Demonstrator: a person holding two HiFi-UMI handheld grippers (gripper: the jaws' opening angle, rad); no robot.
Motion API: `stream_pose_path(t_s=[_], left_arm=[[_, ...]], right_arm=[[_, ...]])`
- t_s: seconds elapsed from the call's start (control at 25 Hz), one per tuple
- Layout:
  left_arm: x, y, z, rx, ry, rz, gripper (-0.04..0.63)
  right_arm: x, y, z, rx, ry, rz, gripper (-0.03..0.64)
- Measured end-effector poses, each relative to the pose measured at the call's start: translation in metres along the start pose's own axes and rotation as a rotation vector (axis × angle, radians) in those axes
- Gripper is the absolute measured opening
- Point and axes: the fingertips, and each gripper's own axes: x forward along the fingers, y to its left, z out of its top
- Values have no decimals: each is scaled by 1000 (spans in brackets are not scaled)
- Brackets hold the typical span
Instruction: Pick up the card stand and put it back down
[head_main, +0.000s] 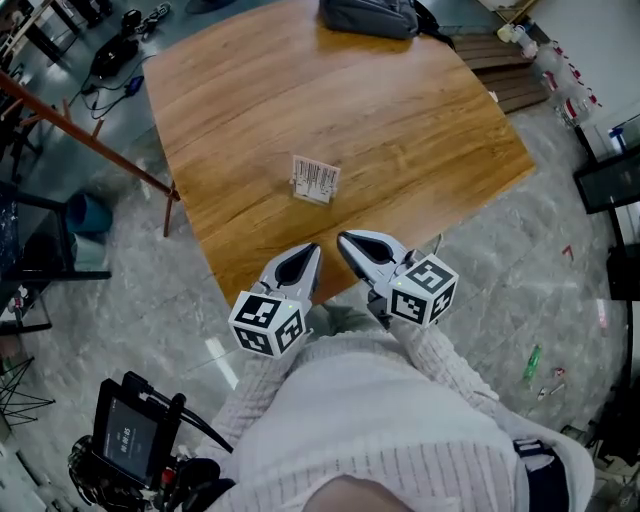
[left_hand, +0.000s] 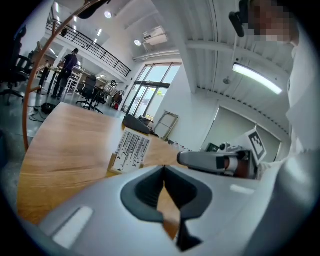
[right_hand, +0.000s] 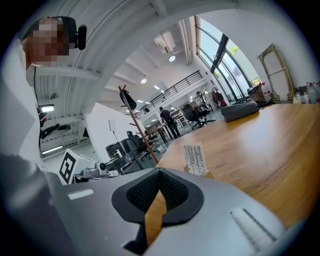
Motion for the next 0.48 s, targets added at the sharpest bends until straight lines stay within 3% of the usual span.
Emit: stream_pose_path(t_s=[0.24, 0.48], left_arm=[[5, 7, -1, -49, 38, -39, 8], [10, 22, 18, -44, 46, -47, 8]], right_arm=[[9, -5, 9, 11, 1, -21, 0], [18, -10, 16, 19, 18, -51, 0]])
